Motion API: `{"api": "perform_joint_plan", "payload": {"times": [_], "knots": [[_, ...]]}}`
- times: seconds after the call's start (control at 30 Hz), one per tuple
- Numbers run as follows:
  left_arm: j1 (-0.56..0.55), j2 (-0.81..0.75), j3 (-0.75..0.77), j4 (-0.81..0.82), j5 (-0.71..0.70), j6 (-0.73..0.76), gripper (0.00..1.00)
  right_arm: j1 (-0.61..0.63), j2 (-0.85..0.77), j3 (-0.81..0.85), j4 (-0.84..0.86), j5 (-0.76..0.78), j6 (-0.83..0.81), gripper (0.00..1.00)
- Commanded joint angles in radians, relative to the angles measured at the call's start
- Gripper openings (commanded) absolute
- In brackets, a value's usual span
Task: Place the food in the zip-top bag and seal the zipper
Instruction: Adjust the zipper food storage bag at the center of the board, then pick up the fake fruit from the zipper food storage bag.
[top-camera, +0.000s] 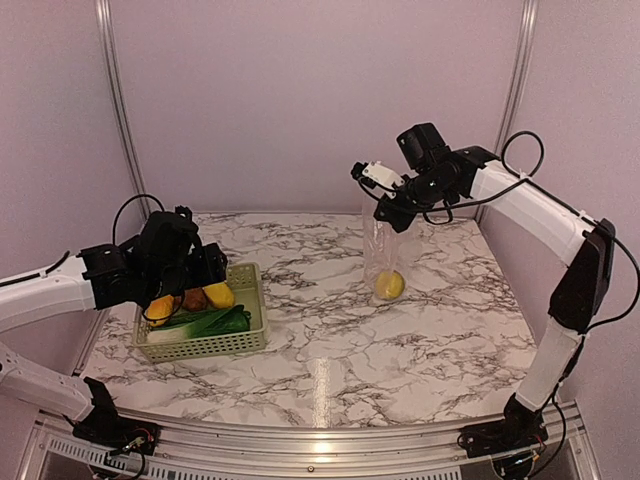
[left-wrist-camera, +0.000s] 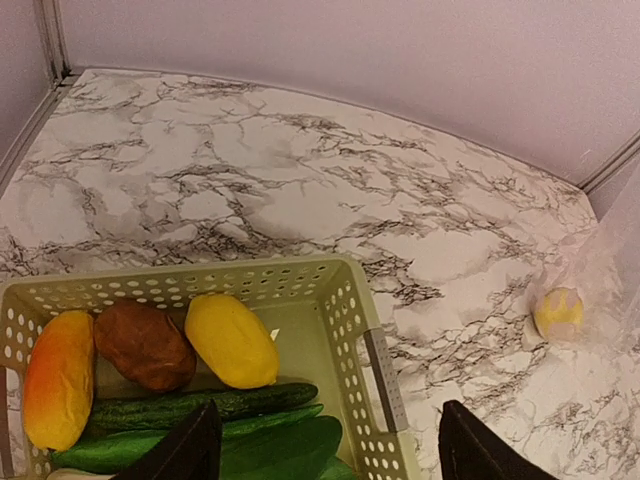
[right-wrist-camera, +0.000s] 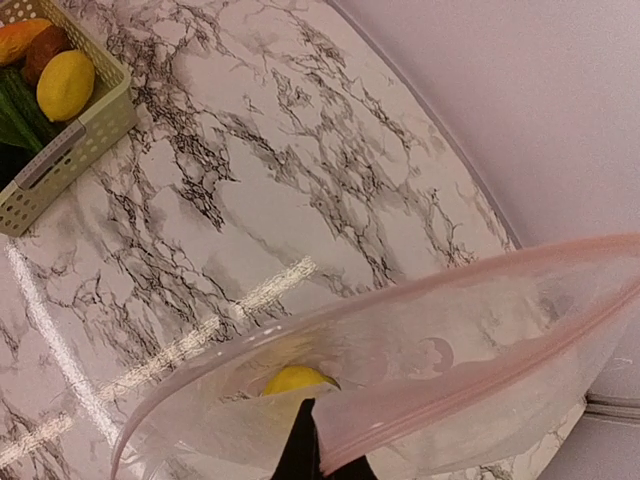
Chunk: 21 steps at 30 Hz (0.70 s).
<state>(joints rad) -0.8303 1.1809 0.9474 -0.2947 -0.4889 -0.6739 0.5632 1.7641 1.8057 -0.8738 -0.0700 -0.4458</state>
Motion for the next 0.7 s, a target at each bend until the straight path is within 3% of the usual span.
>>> {"api": "perform_joint_plan", "payload": {"times": [0.0,0.17,0.4,0.53,0.67], "knots": [[0.015,-0.016,-0.081,-0.125,-0.014,-0.186,0.77,0.002,-0.008,-0.014,-0.009,-0.079,0.011,0.00],[0.042,0.005,-0.183,0.019,0.017,-0.302,0.75,0.005,-0.022,-0.020,-0.020,-0.180,0.019,0.00],[0.117,0.114,-0.207,0.136,0.086,-0.355,0.71,0.011,-0.028,-0.029,-0.016,-0.254,0.010,0.00],[0.161,0.195,-0.205,0.195,0.140,-0.348,0.70,0.032,0.057,0.084,-0.014,-0.208,-0.009,0.00],[0.202,0.289,-0.162,0.229,0.202,-0.319,0.68,0.138,0.149,0.144,-0.076,-0.156,-0.082,0.00]]}}
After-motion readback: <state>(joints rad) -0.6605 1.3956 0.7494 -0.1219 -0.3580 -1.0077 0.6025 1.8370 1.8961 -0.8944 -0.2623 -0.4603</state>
